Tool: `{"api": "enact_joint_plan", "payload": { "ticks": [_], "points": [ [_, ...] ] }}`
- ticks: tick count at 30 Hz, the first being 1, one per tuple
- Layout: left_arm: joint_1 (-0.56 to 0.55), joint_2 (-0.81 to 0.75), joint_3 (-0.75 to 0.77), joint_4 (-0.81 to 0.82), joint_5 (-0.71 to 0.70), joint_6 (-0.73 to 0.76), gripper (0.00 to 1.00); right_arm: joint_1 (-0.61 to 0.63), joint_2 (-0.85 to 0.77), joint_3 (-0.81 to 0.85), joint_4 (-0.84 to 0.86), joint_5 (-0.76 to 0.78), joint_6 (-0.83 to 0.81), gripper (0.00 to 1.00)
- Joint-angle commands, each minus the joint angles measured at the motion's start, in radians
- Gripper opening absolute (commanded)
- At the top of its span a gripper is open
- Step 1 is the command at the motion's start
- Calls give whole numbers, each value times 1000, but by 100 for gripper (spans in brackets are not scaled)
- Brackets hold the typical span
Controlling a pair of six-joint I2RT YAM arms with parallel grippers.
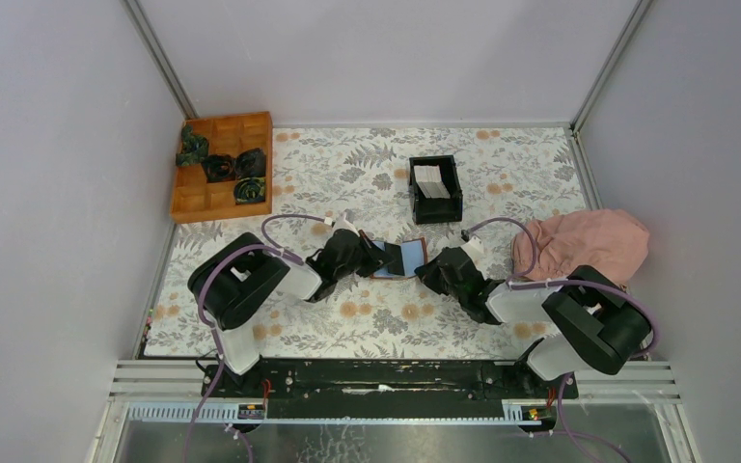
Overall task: Put the credit cards into the card holder
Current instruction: Insert the credit card into the card holder.
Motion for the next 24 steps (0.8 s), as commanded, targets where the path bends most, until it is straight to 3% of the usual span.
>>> {"api": "enact_joint_plan", "payload": {
  "ticks": [1, 24],
  "points": [
    [-10, 10, 23, -26, -51, 13, 0, -2, 20, -11, 21, -24, 17, 0],
    [-18, 48, 52, -54, -98, 35, 0, -20, 56, -30, 57, -62, 27, 0]
  ]
}}
